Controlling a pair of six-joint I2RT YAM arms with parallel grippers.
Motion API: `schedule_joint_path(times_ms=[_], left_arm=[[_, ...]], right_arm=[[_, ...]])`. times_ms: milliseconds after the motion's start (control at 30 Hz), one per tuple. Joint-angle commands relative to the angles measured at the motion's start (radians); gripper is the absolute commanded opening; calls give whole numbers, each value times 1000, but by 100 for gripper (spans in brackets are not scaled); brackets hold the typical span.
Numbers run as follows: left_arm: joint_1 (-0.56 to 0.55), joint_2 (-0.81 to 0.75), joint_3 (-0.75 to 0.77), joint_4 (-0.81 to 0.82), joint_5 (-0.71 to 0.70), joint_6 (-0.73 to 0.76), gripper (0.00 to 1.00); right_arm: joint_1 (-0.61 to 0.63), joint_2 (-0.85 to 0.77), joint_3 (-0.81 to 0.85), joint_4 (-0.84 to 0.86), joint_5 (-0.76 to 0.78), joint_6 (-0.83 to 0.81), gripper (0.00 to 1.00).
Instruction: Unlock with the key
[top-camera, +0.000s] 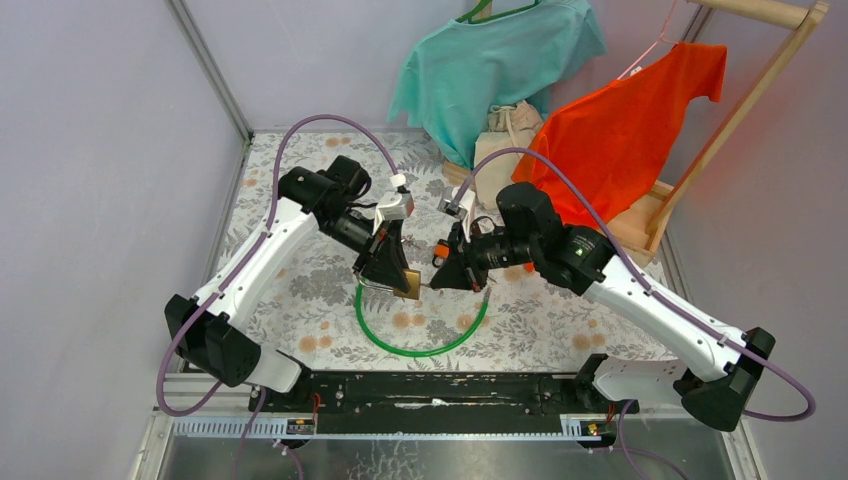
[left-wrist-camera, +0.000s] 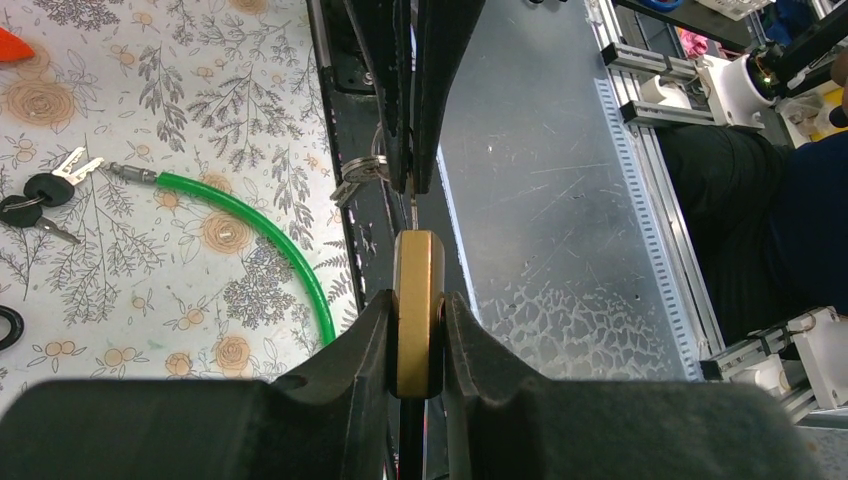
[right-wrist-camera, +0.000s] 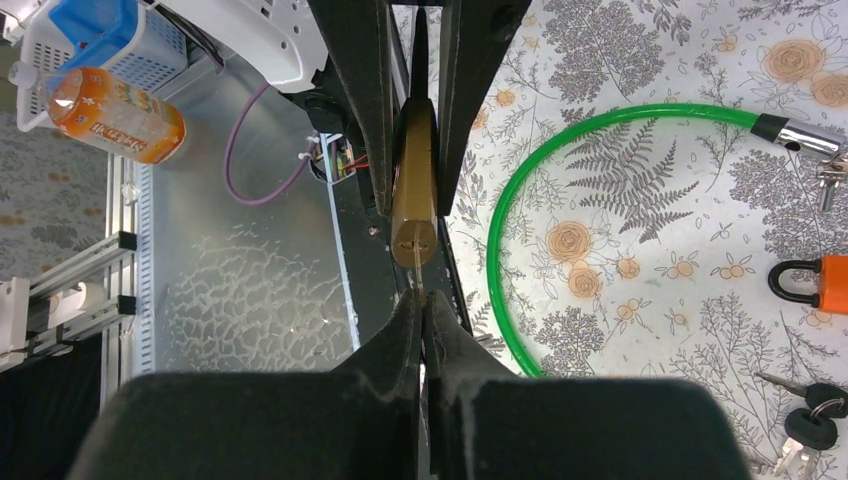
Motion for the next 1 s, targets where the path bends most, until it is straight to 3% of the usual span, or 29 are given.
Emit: schedule_joint_path(times_ms=[0,400,667,967], left_arm=[[-8,-31,39,-10,100,-31,0],[-8,-44,62,193,84,-286,0],[-7,-128,-6,436,-9,-493,0],[-7,-174,57,346,-179,-367,0]], right_arm=[[12,-2,-10,128,9,33,0],[13,21,-77,346,-42,163,0],[5,28,-129,523,-138,373,0],[-108,31,-294,991,-394,879,0]])
